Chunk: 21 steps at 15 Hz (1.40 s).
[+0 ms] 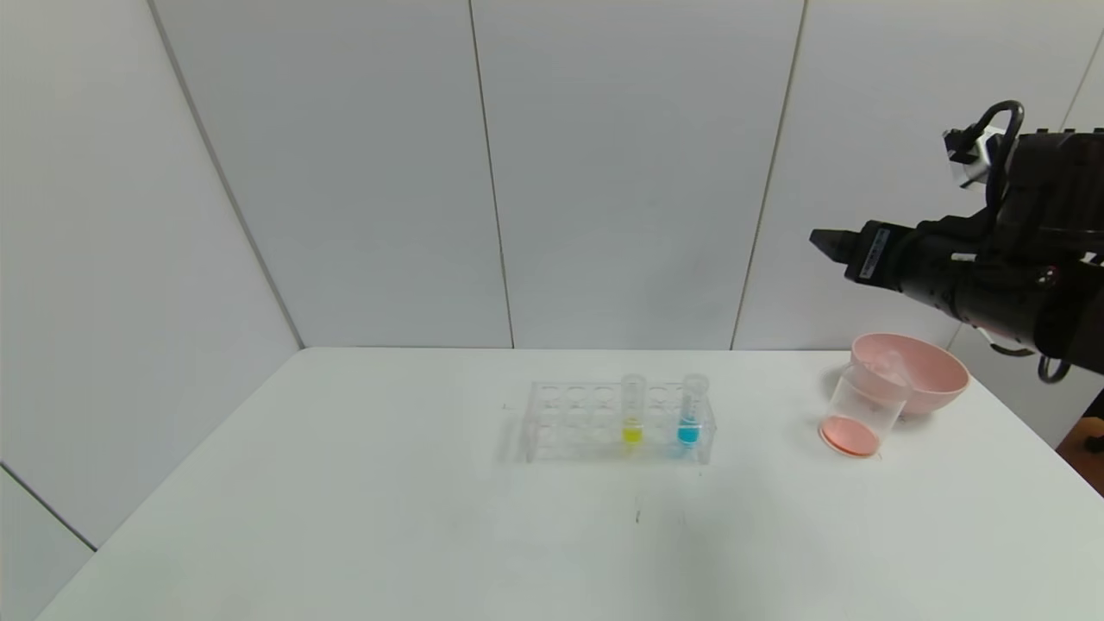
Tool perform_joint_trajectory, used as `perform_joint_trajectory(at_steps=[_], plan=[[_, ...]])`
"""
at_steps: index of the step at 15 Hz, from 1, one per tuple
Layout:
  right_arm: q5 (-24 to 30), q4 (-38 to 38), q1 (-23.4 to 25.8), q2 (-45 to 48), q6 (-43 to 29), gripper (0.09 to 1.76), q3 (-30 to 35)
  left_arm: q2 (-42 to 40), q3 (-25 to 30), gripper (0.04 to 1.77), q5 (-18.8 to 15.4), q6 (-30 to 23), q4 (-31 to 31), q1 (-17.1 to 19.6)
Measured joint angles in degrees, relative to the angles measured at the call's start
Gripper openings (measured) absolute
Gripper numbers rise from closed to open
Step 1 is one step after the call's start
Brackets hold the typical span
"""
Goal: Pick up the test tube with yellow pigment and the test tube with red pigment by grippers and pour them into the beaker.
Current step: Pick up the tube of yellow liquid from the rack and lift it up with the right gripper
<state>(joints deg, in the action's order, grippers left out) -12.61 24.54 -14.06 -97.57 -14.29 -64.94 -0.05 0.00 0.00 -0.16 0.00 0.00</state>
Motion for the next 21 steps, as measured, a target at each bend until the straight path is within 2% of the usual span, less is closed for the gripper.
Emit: perform_joint_trajectory(at_steps=[2, 5, 8, 10, 13, 16, 21], plan=[[-8.69, 3.54, -10.00, 3.63, -0.55, 1.63, 6.90, 0.00, 0.00, 1.76, 0.00, 0.00, 0.00, 0.00], [-19.88, 15.34, -24.64, 6.06, -0.71, 1.65, 18.62, 0.00, 0.00, 1.76, 0.00, 0.02, 0.00, 0.00], [-24.70, 23.66, -34.56, 3.50, -0.88, 1.67, 26.69, 0.00, 0.00, 1.76, 0.00, 0.02, 0.00, 0.00], [-25.36, 27.36, -37.05, -0.96, -1.01, 1.68, 28.39, 0.00, 0.00, 1.76, 0.00, 0.00, 0.00, 0.00], [-25.38, 31.46, -38.06, -9.03, -1.44, 1.69, 27.60, 0.00, 0.00, 1.76, 0.00, 0.00, 0.00, 0.00], [-24.94, 32.15, -36.96, -16.31, -3.52, 1.70, 22.14, 0.00, 0.00, 1.76, 0.00, 0.00, 0.00, 0.00], [-20.89, 31.93, -32.72, -25.88, -3.69, 1.70, 13.46, 0.00, 0.00, 1.76, 0.00, 0.00, 0.00, 0.00]])
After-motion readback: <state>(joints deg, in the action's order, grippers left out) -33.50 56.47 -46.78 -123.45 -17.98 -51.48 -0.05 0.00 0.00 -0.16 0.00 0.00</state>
